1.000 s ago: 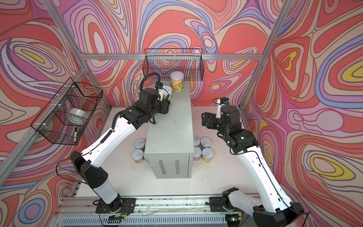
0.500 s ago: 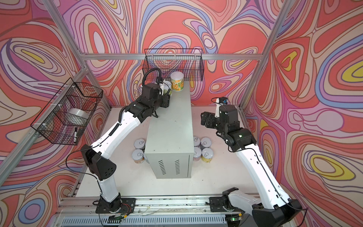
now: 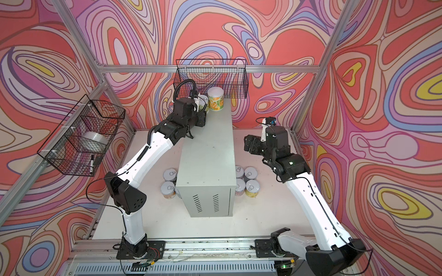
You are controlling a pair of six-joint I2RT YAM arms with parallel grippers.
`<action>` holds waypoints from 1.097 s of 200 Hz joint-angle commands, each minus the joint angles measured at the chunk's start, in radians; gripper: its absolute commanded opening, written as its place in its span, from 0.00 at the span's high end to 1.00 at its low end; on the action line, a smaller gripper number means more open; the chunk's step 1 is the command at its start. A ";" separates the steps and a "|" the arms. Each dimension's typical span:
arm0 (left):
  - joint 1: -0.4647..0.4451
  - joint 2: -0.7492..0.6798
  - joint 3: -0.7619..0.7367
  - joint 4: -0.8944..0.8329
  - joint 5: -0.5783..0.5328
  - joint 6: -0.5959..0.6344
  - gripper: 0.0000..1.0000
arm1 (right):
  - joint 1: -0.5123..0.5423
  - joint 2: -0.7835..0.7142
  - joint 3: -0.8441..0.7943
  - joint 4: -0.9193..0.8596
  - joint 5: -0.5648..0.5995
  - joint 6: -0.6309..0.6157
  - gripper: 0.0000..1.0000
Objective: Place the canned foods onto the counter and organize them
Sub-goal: 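Set the can beside the tub, open the left gripper and withdraw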
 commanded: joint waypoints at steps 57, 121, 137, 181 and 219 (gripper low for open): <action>0.031 0.045 0.016 0.064 0.025 0.009 0.36 | -0.006 0.008 0.000 0.035 -0.009 0.001 0.08; 0.029 0.084 0.052 0.089 0.050 0.021 0.36 | -0.007 0.009 -0.012 0.047 -0.004 0.001 0.08; 0.031 0.097 0.070 0.084 0.048 0.025 0.33 | -0.006 0.011 -0.016 0.052 -0.003 0.000 0.08; 0.030 0.116 0.099 0.064 0.039 0.019 0.22 | -0.006 0.013 -0.014 0.058 -0.005 -0.003 0.08; 0.030 0.073 0.084 0.046 0.006 0.029 0.02 | -0.006 0.002 -0.016 0.052 0.002 -0.008 0.08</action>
